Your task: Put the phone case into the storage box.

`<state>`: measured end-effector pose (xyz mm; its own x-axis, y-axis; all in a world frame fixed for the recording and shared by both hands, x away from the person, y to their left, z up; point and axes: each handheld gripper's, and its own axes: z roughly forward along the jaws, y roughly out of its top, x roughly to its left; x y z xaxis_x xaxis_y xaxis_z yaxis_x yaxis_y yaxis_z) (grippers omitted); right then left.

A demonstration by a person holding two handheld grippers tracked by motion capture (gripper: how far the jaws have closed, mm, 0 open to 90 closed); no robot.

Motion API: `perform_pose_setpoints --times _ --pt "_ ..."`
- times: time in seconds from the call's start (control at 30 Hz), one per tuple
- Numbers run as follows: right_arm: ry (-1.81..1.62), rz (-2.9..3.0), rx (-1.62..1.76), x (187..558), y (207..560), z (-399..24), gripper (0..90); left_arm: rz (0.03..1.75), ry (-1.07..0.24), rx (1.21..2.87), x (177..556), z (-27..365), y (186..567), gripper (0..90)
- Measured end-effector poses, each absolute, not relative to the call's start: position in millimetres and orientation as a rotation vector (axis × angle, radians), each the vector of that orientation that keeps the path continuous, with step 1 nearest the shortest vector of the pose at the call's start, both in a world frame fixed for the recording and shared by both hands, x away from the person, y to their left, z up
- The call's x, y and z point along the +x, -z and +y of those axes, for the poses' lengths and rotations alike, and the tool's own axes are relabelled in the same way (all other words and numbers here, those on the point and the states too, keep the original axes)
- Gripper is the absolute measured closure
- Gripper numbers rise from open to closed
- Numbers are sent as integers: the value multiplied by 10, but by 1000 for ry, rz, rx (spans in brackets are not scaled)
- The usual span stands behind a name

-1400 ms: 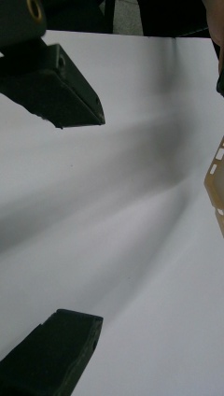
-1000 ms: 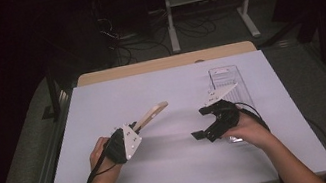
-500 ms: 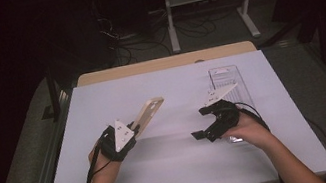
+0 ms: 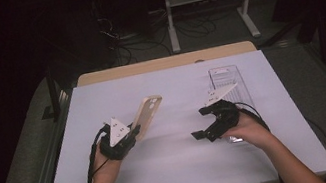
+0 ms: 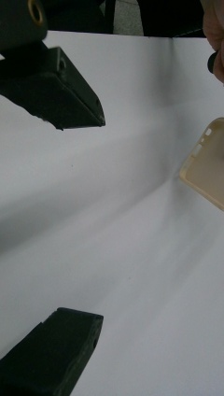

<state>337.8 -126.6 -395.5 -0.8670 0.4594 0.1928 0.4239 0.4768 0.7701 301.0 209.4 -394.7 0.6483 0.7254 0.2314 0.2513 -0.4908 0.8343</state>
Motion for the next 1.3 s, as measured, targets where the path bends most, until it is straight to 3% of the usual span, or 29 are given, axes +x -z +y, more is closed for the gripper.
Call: perform_pose_setpoints --times 0.53,1.3 --pt "-1368 2664 814 3383 3953 -1265 47 940 -527 1898 3069 2162 3971 792" --pt "-1358 2655 863 3393 3820 -1247 0 975 -550 1882 3070 2187 3968 791"
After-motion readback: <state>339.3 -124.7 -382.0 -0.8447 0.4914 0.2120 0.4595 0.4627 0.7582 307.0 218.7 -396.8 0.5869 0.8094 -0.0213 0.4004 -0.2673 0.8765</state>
